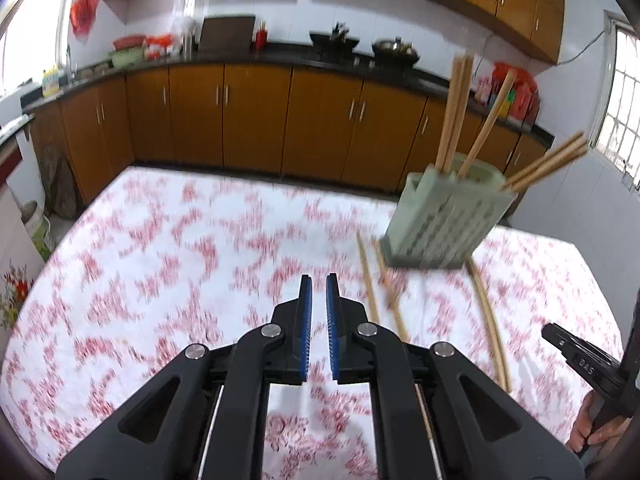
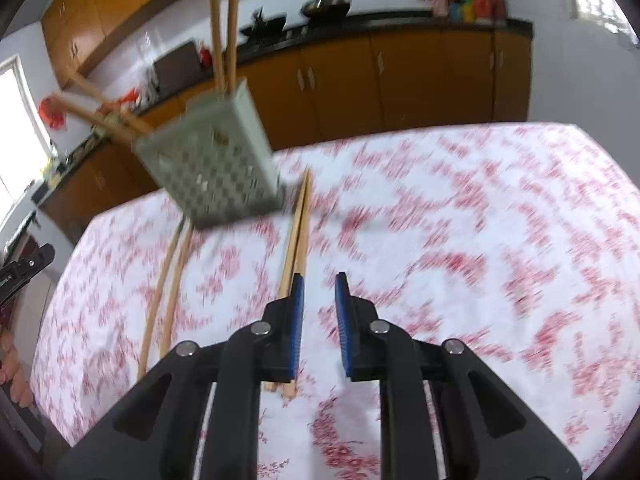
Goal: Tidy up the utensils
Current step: 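Close the right tool on a chopstick while the left tool moves toward another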
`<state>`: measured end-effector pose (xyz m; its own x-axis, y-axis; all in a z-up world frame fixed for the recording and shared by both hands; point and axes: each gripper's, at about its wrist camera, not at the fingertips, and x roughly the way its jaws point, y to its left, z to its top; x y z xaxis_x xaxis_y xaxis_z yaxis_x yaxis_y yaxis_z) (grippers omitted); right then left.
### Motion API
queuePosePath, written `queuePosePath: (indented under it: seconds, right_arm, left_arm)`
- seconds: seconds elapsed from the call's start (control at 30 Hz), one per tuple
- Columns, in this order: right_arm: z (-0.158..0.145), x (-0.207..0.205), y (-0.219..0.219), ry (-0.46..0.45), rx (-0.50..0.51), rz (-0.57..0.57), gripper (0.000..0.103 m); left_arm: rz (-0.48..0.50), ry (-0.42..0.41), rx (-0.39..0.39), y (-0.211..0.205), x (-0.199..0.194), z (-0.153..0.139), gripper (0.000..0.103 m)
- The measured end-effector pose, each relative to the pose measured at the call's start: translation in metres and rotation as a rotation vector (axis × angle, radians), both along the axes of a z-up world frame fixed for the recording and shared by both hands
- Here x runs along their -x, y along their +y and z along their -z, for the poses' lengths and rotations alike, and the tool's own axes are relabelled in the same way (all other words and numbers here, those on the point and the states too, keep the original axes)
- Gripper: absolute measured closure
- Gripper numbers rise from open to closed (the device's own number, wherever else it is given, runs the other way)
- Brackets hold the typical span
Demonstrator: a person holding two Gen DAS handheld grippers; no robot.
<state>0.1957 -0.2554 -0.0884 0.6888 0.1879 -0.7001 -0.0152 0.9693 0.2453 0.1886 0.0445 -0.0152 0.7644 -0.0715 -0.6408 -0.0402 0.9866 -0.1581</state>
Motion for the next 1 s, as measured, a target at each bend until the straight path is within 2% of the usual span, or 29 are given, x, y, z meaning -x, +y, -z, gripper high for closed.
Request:
queuePosePath:
  seconds: [0.27, 0.63, 0.7, 0.73, 0.83, 1.0]
  right_arm:
    - [0.025, -0.016, 0.021, 0.07, 0.041, -0.058, 0.086]
    - [0.036, -0.028, 0.031, 0.091, 0.111, -0.065, 0.086]
    - [0.037, -0.027, 0.033, 0.084, 0.132, -0.065, 0.088]
    - [0.037, -0.027, 0.033, 0.08, 0.147, -0.062, 0.092]
    - [0.038, -0.029, 0.025, 0.082, 0.142, -0.039, 0.095]
    - [0.038, -0.035, -0.014, 0.101, 0.132, 0.109, 0.095]
  left_arm:
    - [0.018, 0.056, 0.005, -0.002, 0.002, 0.023, 0.095]
    - [0.032, 0.097, 0.023, -0.006, -0.004, 0.038, 0.095]
    - [0.038, 0.1, 0.032, -0.007, -0.005, 0.039, 0.095]
    - [0.041, 0.101, 0.035, -0.007, -0.005, 0.039, 0.095]
    - [0.059, 0.108, 0.052, -0.012, -0.004, 0.042, 0.095]
    - [0.091, 0.121, 0.071, -0.021, -0.003, 0.047, 0.095]
